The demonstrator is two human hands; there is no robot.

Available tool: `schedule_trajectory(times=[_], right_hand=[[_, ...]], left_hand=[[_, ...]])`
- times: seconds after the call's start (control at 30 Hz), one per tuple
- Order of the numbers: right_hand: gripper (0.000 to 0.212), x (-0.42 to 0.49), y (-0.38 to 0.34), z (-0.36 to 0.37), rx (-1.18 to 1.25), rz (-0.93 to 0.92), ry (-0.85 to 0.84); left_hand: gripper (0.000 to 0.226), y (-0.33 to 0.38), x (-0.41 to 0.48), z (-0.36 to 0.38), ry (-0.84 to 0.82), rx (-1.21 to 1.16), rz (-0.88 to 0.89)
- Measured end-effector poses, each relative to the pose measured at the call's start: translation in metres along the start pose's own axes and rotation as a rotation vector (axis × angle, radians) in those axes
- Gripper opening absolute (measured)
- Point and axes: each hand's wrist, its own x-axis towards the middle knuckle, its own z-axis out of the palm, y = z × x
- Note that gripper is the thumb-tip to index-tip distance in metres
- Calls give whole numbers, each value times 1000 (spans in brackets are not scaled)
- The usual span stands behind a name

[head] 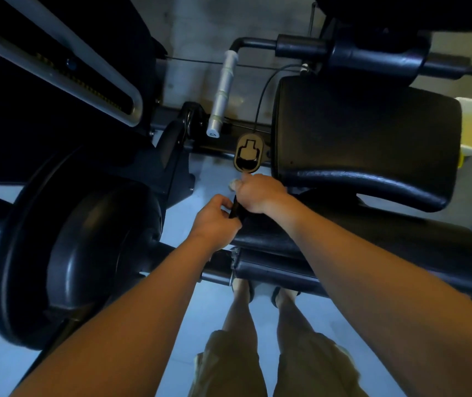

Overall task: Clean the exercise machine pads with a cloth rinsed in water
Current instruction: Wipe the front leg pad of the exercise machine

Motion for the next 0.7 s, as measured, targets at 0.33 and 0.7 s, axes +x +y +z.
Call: schedule_trajectory(times=[0.33, 0.7], right_hand=[[26, -54, 67, 41, 86, -88, 477], [35, -117, 71, 73, 15, -276, 548]], left_hand=[[25, -4, -1, 2, 15, 42, 27], [38, 0, -12, 9, 56, 69, 117]])
